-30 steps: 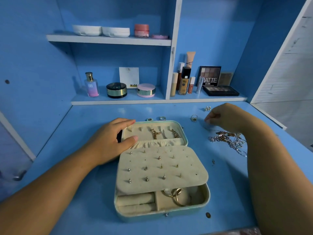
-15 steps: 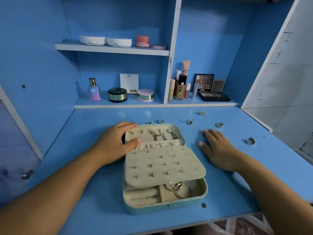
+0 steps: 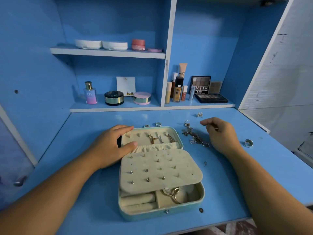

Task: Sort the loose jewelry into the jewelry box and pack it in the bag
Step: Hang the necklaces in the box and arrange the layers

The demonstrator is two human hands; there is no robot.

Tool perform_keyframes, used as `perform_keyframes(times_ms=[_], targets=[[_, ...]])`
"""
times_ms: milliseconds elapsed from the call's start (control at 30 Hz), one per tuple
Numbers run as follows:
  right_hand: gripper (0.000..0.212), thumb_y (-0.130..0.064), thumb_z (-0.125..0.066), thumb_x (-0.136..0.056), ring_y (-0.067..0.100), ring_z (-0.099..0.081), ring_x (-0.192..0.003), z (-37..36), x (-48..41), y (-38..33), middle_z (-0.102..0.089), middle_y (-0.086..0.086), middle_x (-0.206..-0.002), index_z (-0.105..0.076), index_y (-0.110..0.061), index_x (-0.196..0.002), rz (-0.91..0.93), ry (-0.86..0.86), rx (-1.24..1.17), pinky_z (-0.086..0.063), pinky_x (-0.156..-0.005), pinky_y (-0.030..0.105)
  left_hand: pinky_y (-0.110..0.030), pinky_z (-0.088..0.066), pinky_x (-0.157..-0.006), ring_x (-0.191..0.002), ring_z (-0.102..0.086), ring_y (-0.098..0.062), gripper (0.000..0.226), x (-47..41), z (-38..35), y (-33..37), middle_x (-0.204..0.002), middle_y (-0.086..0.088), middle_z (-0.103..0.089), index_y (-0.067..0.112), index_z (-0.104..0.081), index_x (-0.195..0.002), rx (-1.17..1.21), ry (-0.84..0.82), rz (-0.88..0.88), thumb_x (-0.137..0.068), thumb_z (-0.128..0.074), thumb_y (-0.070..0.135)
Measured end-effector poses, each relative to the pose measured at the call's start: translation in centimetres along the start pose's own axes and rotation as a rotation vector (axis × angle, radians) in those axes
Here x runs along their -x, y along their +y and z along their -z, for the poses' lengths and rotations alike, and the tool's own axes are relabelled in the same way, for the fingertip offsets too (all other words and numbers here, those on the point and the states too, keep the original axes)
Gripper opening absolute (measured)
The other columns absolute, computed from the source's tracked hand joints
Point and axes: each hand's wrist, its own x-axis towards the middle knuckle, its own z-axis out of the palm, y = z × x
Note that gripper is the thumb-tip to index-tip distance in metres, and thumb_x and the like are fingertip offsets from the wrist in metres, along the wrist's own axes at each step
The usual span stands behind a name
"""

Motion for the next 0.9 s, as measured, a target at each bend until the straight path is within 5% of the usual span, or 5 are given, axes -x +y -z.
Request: perform_keyframes(times_ms=[200, 333, 467, 633, 900], targets=[[0.019, -0.037, -0.064, -0.086, 0.015, -0.051, -0.095, -0.3, 0.1, 0.6, -0.060, -0.005, -0.100, -0.072, -0.026, -0.100, 0.078, -0.145, 0.364, -0.037, -0.076, 0.025, -0.014, -0.033, -0.095, -0.117, -0.046, 0.005, 0.083, 0.1, -0.1, 0.1, -0.126, 0.026, -0.047, 0.029, -0.053, -0.137, -0.008, -0.001, 0.003, -0.066, -0.053, 0.071], [0.014, -0.026, -0.061, -0.090, 0.011, -0.050, -0.077, -0.7, 0.3, 0.0, -0.061, -0.002, -0.092, -0.072, -0.018, -0.093, 0.095, -0.130, 0.356, -0.035, -0.058, 0.018, -0.016, -0.033, -0.096, -0.116, -0.046, 0.004, 0.084, 0.1, 0.0, 0.3, -0.126, 0.026, -0.048, 0.028, -0.055, -0.136, -0.015, 0.005, 0.009, -0.064, -0.054, 0.072], [0.015, -0.025, -0.053, -0.095, 0.016, -0.054, -0.080, -1.0, 0.3, -0.1, -0.062, 0.000, -0.091, -0.065, -0.015, -0.095, 0.038, -0.135, 0.278, -0.039, -0.065, 0.028, -0.017, -0.034, -0.098, -0.116, -0.047, 0.004, 0.091, 0.1, 0.0, 0.3, -0.125, 0.026, -0.049, 0.028, -0.056, -0.135, -0.008, 0.010, 0.009, -0.058, -0.048, 0.077], [0.015, -0.024, -0.048, -0.098, 0.014, -0.053, -0.065, -0.6, 0.3, -0.4, -0.065, -0.003, -0.086, -0.060, -0.019, -0.091, -0.042, -0.025, -0.015, -0.039, -0.055, 0.025, -0.017, -0.034, -0.099, -0.116, -0.048, 0.004, 0.090, 0.0, 0.0, 0.3, -0.123, 0.026, -0.049, 0.028, -0.057, -0.134, -0.004, 0.004, 0.009, -0.059, -0.049, 0.077], [0.018, -0.015, -0.051, -0.097, 0.011, -0.059, -0.074, 1.1, -2.2, -2.6, -0.064, -0.001, -0.081, -0.063, -0.010, -0.110, -0.079, -0.120, -0.207, -0.050, -0.078, 0.030, -0.016, -0.035, -0.099, -0.118, -0.050, 0.001, 0.085, -0.1, 0.1, 0.0, -0.125, 0.024, -0.051, 0.027, -0.057, -0.134, -0.003, -0.005, -0.002, -0.062, -0.054, 0.073]])
